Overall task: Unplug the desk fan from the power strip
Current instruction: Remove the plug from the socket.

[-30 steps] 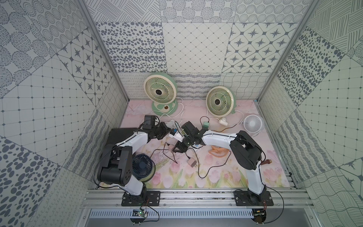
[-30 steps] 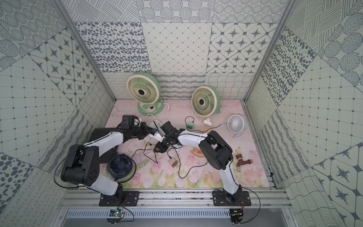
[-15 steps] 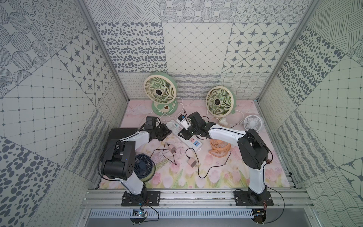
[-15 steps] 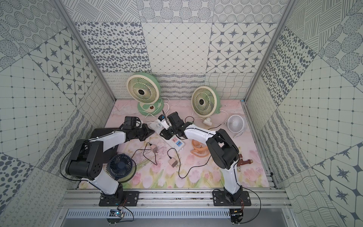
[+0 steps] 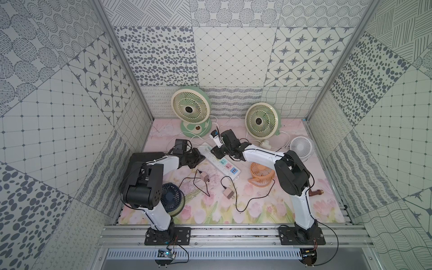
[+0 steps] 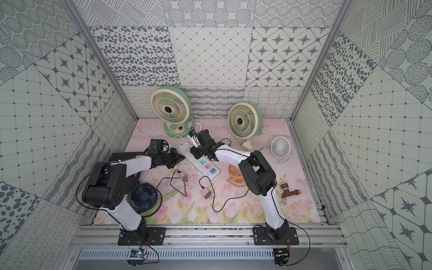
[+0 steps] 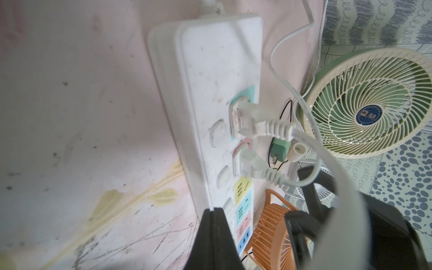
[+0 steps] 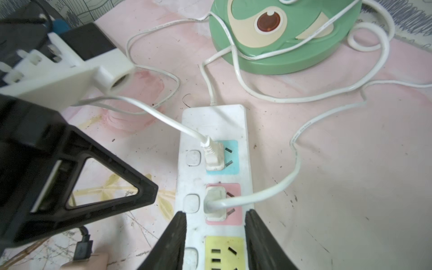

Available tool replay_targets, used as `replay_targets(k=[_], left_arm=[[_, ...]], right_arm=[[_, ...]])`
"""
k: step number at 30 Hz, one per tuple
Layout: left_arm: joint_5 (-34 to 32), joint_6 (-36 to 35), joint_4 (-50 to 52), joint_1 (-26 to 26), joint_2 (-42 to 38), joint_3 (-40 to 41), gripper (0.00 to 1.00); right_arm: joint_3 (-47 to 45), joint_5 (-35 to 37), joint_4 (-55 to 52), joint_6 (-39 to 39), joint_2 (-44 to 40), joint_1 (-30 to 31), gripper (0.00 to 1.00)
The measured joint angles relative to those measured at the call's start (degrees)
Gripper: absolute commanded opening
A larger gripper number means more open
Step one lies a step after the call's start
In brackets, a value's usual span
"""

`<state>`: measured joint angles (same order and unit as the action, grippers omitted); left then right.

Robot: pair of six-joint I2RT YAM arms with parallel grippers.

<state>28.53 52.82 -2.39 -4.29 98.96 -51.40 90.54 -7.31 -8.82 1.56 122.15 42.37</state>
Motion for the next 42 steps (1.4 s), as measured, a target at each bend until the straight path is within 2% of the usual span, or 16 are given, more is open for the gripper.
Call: replay_targets(k=[11, 31, 37, 42], left_arm=[[0.2, 0.8, -1.3, 0.0, 1.2, -0.5, 0.0], [0.2, 1.6, -1.7, -0.8, 2.8, -2.5, 0.0], [0.2, 1.6, -1.7, -1.2, 4.2, -4.0, 0.0], [0.1, 1.6, -1.7, -1.6, 6.3, -5.7, 0.0]], right_arm=[[5.4, -0.3, -1.6, 0.6, 5.1, -0.1, 0.37], [6.4, -3.0, -2.0, 0.4, 6.5, -0.1, 0.08], [6.4, -3.0, -2.0, 0.1, 6.5, -0.1, 0.02], [6.4, -3.0, -1.9, -0.1, 6.5, -0.1, 0.01]])
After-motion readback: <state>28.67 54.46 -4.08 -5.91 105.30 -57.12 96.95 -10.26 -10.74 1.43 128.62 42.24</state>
